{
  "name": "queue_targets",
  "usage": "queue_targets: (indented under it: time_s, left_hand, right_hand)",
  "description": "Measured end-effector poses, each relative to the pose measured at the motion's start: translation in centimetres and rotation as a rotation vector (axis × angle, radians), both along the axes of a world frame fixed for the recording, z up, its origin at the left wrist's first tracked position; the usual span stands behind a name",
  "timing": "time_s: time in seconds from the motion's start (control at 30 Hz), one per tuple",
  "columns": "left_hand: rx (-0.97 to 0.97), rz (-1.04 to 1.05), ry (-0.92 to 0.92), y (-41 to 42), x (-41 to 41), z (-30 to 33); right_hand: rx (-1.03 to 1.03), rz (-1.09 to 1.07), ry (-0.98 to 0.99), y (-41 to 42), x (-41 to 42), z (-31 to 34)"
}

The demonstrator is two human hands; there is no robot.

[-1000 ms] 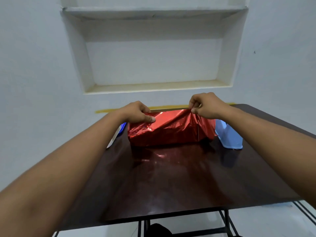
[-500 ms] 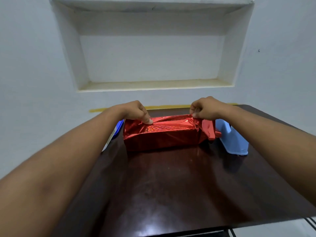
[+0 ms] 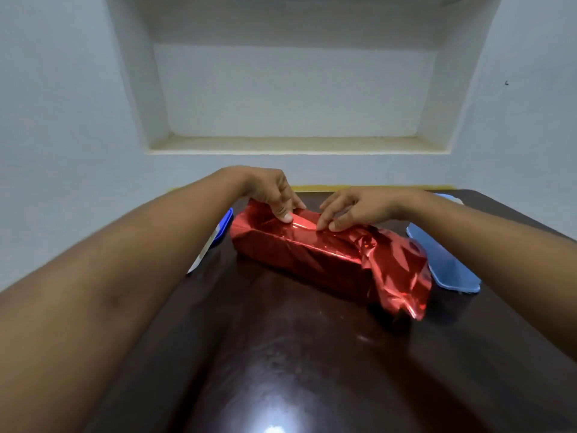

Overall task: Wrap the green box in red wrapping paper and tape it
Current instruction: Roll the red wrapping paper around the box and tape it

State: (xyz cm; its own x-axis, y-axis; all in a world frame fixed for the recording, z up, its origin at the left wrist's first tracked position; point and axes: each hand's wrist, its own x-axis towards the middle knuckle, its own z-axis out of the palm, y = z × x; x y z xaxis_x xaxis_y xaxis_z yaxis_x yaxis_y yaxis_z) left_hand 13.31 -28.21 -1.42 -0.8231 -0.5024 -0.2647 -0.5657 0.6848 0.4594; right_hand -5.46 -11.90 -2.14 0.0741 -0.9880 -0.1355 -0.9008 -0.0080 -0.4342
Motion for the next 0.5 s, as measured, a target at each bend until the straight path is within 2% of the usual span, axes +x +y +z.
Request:
queue_targets:
  time_s: [0.1, 0.17, 0.2, 0.27, 0.37, 0.4, 0.5]
  left_hand:
    - [-0.433, 0.125, 0.115, 0.7, -2.2, -0.4]
    - [-0.603, 0.252, 0.255, 2.1, -3.1, -1.0]
    - [-0.602, 0.301, 0.292, 2.7, -3.5, -1.1]
    - [-0.492, 0.393, 0.227, 4.3, -4.1, -0.9]
    - [-0.144, 0.402, 0.061, 6.3, -4.1, -0.6]
    - [-0.083, 0.372, 0.052, 6.6, -4.1, -0.6]
    - [-0.114, 0.220, 0.124, 7.1, -3.8, -1.1]
  right_hand:
    - [-0.076, -0.097, -0.029, 1.1, 0.2, -0.9]
    - [-0.097, -0.203, -0.091, 2.0, 0.6, -1.8]
    - [-0.113, -0.269, -0.130, 2.5, 1.0, -2.1]
    - [-0.146, -0.363, -0.210, 3.6, 2.2, -2.6]
    - [-0.151, -0.402, -0.228, 5.2, 4.8, -2.7]
    - [-0.123, -0.405, -0.211, 5.9, 5.8, -2.6]
    - [-0.055, -0.340, 0.018, 7.5, 7.4, -2.7]
